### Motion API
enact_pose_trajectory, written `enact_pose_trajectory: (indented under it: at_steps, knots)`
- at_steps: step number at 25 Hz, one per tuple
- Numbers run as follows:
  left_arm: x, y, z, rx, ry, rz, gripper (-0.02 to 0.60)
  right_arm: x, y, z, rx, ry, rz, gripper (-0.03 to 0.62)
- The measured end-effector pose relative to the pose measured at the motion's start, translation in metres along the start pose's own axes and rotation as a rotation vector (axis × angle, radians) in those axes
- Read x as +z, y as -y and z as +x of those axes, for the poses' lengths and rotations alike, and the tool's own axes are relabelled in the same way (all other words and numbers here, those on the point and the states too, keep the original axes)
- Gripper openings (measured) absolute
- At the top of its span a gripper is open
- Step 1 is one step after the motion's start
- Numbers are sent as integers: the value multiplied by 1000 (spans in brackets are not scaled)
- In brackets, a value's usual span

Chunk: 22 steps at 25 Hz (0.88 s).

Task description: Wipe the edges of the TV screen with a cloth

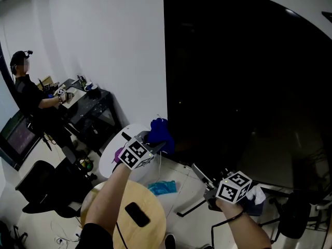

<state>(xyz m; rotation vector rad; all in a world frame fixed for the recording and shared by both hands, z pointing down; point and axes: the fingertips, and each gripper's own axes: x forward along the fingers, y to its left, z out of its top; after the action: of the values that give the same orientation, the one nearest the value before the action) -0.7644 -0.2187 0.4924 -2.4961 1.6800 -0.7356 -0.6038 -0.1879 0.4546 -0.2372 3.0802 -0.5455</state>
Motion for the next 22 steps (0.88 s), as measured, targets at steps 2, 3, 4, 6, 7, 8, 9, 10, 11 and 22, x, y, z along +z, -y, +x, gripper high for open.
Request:
enact_pose_trajectory:
  at_steps: [2,3,4,6,7,8,9,10,11,22]
  knots:
    - [12,-4,-6,7,11,12,107,18,-9,8,18,20,-23,225]
    - [18,-7,-9,11,17,18,107,26,-13,12,27,30,-34,225]
    - [25,-9,-12,14,23,25,107,34,-16,15,35,38,-45,225]
    - [38,-13,-17,20,29,42,107,49,-22,20,46,50,-64,225]
    - [44,-15,-19,21,30,51,107,56,-24,23,50,55,-69,225]
    - [50,-17,-21,23,31,61,107,61,-26,24,53,59,-71,225]
    - [56,-19,-23,25,33,70,107,66,-28,25,56,64,-71,224]
    - [62,-21,-25,27,36,79,107,71,-30,26,60,68,-74,224]
    - [70,-23,-28,31,41,87,107,75,-32,26,65,72,-79,224]
    - [134,-46,-53,68,84,98,107,121,-57,22,96,81,-176,222]
